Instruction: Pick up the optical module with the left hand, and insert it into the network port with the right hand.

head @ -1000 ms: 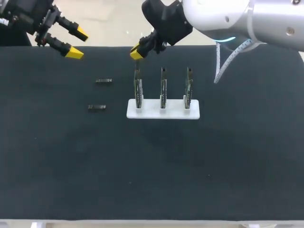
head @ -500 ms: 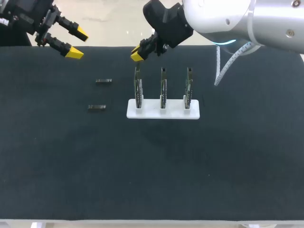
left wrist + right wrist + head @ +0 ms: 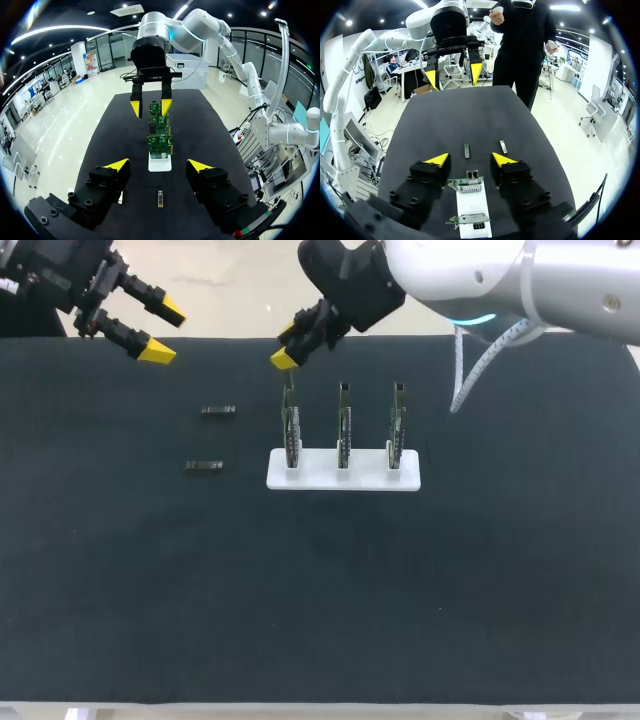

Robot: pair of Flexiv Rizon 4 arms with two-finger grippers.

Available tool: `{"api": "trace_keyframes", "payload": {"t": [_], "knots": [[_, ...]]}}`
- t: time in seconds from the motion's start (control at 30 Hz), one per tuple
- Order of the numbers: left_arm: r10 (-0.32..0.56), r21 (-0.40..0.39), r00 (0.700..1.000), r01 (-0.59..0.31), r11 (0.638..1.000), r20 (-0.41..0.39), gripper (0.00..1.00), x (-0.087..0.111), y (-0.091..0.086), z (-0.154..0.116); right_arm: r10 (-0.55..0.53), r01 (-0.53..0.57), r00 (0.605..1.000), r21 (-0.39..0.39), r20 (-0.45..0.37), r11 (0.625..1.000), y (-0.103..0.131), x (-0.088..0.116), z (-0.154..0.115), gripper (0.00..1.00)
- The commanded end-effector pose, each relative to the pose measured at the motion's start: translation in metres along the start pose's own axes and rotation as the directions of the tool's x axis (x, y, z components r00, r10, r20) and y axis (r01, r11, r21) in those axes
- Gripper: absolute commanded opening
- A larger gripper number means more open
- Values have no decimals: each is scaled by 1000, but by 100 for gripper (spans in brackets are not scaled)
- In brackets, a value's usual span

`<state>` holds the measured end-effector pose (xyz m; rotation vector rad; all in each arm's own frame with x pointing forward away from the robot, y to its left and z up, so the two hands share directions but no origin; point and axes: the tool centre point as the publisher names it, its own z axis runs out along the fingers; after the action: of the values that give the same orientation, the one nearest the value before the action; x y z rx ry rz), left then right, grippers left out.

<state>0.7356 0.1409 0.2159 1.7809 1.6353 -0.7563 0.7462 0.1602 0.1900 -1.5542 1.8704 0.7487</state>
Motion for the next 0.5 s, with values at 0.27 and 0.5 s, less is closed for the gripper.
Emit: {"api": "trace_keyframes", "payload": {"t": [0.27,0.5], "knots": [[-1,2,1000,1,1000,-3,100,0,1,0,14,-14,999,7,-29,1000,-1,-3,-5,0],[-1,2,1000,1,1000,-3,100,0,1,0,23,-23,1000,8,-19,1000,-2,3,1,0]]}}
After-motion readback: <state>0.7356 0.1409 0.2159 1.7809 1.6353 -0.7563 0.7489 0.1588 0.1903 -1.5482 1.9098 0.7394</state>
